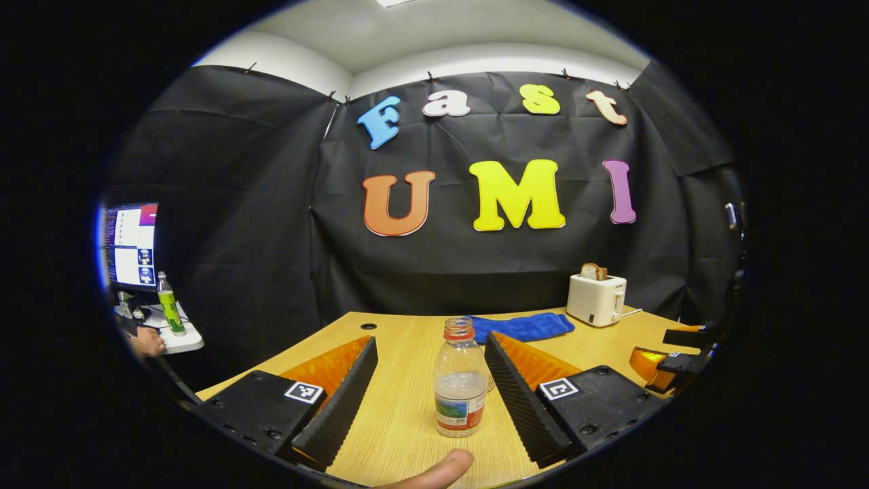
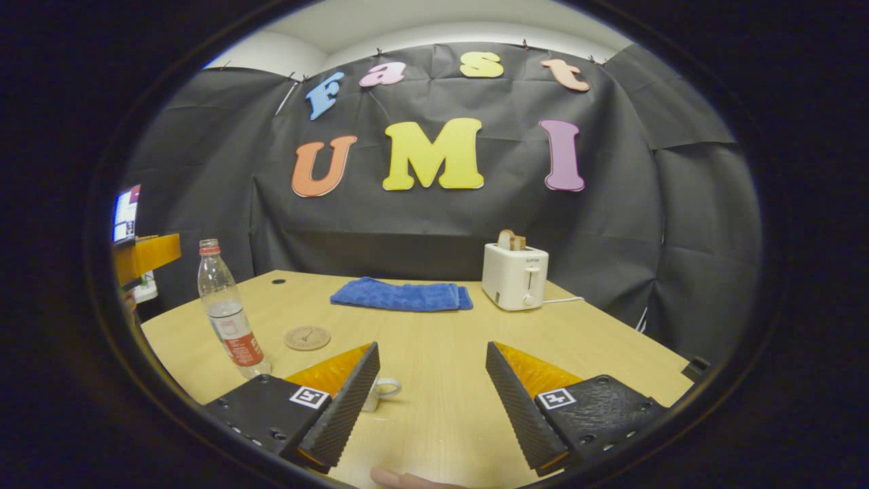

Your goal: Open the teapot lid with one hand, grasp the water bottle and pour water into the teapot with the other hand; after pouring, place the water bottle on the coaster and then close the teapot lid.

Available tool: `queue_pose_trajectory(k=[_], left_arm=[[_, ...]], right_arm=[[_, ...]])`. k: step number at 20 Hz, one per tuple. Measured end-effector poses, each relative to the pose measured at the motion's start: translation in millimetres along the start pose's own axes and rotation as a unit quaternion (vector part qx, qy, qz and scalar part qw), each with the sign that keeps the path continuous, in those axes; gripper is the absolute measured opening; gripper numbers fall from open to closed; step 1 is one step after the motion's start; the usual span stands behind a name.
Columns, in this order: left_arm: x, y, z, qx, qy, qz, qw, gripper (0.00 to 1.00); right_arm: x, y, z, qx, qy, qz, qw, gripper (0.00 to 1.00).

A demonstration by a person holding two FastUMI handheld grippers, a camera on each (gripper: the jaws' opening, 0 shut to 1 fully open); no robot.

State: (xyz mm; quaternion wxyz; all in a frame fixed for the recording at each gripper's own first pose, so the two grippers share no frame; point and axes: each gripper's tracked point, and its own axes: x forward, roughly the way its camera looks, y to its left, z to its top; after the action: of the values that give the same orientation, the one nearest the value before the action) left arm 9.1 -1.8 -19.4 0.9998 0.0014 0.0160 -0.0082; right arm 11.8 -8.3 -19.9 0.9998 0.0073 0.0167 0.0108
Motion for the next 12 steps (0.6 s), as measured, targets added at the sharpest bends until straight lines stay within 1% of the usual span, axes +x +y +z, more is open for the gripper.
queue_pose_trajectory(k=[2,3,7,8,10,11,12], left_arm=[[1.8,-1.9,-5.6,-0.001,0.006,-0.004,1.0,0.99],[3.4,-2.1,-7.7,0.0,0.009,-0.004,1.0,0.99],[7.1,-3.1,-15.6,0.002,0.018,-0.003,1.0,0.99],[8.1,-3.9,-16.7,0.003,0.02,-0.003,1.0,1.0],[9.0,-3.4,-19.8,0.004,0.024,-0.002,1.0,1.0],[9.2,-3.3,-21.1,0.004,0.026,-0.002,1.0,0.99],[10.2,-2.7,-22.0,0.004,0.026,-0.002,1.0,0.99]], right_arm=[[7.0,11.7,0.5,0.003,-0.007,0.016,1.0,0.95],[11.3,20.5,-1.0,0.003,-0.01,0.025,1.0,0.98],[33.1,48.2,-10.6,-0.001,-0.003,0.053,0.999,0.97],[39.8,53.2,-14.9,-0.002,0.002,0.056,0.998,0.95],[50.3,59.5,-26.1,0.001,0.02,0.06,0.998,0.98],[54.3,61.3,-30.2,0.003,0.027,0.062,0.998,0.95],[56.3,63.7,-35.5,0.004,0.034,0.062,0.997,0.98]])
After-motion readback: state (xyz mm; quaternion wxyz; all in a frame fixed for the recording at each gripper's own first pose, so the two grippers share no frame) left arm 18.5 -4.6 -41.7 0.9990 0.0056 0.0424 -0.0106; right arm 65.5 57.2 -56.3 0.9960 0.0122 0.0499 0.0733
